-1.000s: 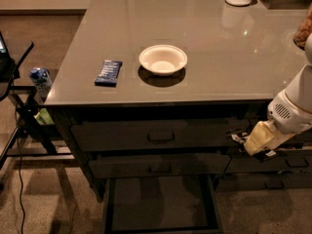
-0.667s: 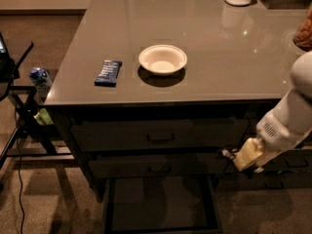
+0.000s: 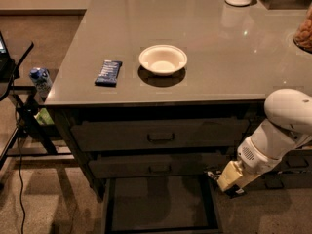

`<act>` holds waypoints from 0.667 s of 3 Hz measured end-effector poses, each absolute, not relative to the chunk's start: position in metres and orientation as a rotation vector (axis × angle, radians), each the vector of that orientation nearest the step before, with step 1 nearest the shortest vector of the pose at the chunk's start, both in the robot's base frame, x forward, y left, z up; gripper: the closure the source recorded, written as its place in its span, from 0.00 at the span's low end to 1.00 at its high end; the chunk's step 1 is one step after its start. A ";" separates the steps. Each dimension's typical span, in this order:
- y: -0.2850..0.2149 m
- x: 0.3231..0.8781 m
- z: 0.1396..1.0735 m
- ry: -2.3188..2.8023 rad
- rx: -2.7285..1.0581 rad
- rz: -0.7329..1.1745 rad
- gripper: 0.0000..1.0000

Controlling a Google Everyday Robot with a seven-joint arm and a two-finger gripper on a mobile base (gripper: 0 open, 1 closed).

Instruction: Place rxbar chocolate into bottom drawer

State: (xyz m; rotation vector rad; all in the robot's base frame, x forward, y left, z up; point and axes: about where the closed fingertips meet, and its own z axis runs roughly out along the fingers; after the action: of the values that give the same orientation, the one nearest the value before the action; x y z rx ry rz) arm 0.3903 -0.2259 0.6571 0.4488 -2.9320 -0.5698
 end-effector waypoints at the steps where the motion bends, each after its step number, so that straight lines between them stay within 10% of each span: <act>1: -0.226 0.390 0.657 -2.932 0.449 -0.570 1.00; 2: -0.222 0.387 0.634 -2.915 0.407 -0.625 1.00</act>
Offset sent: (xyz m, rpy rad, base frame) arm -0.0074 0.0090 -0.0556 0.0829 0.0491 -0.0640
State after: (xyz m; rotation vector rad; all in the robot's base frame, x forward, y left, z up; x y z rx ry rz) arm 0.3866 -0.2217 0.6336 0.4074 -2.9154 -0.6248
